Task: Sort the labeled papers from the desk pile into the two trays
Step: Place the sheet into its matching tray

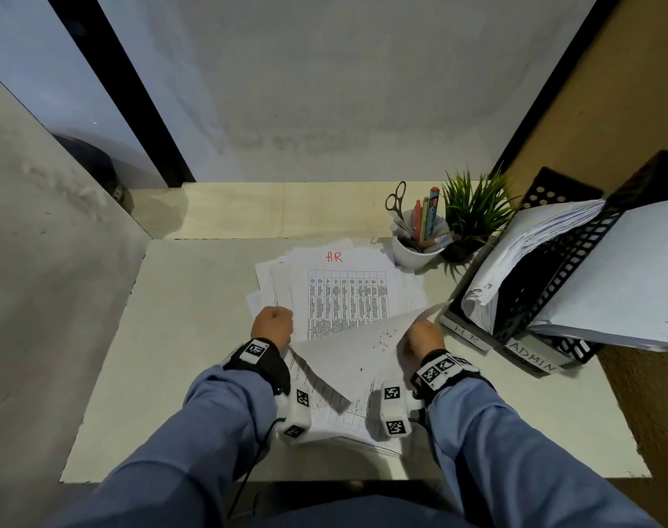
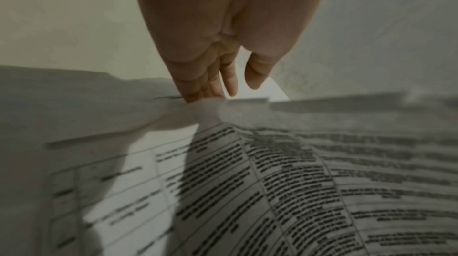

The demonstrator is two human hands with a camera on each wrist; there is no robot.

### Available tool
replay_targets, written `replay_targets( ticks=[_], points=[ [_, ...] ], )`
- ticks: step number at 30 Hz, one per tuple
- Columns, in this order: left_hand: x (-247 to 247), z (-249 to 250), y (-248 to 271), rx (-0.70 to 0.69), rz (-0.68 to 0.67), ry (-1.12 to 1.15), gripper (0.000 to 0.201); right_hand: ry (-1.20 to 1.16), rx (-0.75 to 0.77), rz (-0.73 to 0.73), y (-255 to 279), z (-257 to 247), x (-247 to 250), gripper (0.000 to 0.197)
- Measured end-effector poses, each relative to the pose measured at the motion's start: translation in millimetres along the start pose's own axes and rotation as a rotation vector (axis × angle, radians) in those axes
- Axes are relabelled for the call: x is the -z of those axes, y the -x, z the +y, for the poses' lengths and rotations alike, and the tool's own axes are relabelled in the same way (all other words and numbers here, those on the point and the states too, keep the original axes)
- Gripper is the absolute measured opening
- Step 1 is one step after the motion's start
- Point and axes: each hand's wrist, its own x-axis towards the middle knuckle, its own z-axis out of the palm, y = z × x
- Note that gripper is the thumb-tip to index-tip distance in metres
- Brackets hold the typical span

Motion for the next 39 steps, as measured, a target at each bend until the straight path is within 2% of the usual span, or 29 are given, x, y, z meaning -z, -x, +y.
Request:
replay_targets(
  ticks=[2, 5, 6, 7, 9, 10, 11, 14, 16, 19, 21, 23, 25, 27, 29, 31, 35, 37, 39],
  points=[
    [-4, 6, 1, 0.019, -0.062, -0.128, 0.018, 0.080, 0.003, -0.043, -2, 1, 1, 0.035],
    [-10, 8, 5, 0.028, -0.095, -0.291, 0.052, 0.138, 0.002, -0.130, -7, 6, -2, 0.018],
    [-11, 7, 7, 0.001, -0.104, -0.334, 0.059, 0.119, 0.008, -0.135, -5, 6, -3, 0.018],
    [-13, 6, 10, -0.034, -0.113, -0.361, 0.055, 0.135, 0.024, -0.149, -6, 7, -2, 0.020],
    [-17, 5, 15, -0.098, -0.123, -0.430, 0.018, 0.120, 0.013, -0.164, -7, 8, -3, 0.022],
    [-18, 4, 17, -0.136, -0.112, -0.459, 0.012, 0.094, -0.011, -0.171, -8, 10, -3, 0.026],
    [-18, 5, 18, -0.172, -0.093, -0.467, 0.018, 0.068, -0.034, -0.173, -13, 13, -3, 0.028],
    [-11, 5, 18, -0.224, -0.035, -0.443, 0.008, 0.000, -0.082, -0.156, -27, 23, -4, 0.010],
    [-3, -1, 12, -0.256, 0.008, -0.381, 0.009, -0.003, -0.083, -0.140, -23, 20, -3, 0.021],
    [5, -7, 7, -0.253, 0.018, -0.251, 0.033, -0.031, -0.043, -0.112, -21, 19, -1, 0.028],
    [7, -5, 9, -0.212, 0.023, -0.175, 0.043, -0.081, -0.020, -0.077, -17, 19, 0, 0.048],
    [6, -5, 12, -0.185, -0.030, -0.044, 0.042, -0.120, 0.001, -0.062, -3, 12, 1, 0.054],
    [5, -2, 20, -0.143, -0.126, 0.005, 0.046, -0.191, 0.031, -0.081, 5, 8, 2, 0.040],
    [4, -2, 23, -0.108, -0.210, -0.006, 0.055, -0.254, 0.051, -0.147, 10, 5, 2, 0.034],
    [2, -1, 28, -0.082, -0.237, -0.058, 0.047, -0.252, 0.075, -0.176, 8, 6, 1, 0.032],
    [-3, -3, 30, -0.115, -0.185, -0.121, 0.043, -0.158, 0.066, -0.169, 3, 10, -1, 0.024],
    [0, -2, 19, -0.254, 0.099, -0.386, 0.043, -0.052, 0.059, -0.203, -3, 15, -1, 0.029],
    [2, -1, 15, -0.183, 0.120, -0.431, 0.039, 0.042, 0.077, -0.213, -3, 14, 3, 0.032],
    [2, 1, 16, -0.120, 0.095, -0.413, 0.042, 0.039, 0.088, -0.241, -3, 14, 5, 0.031]
  ],
)
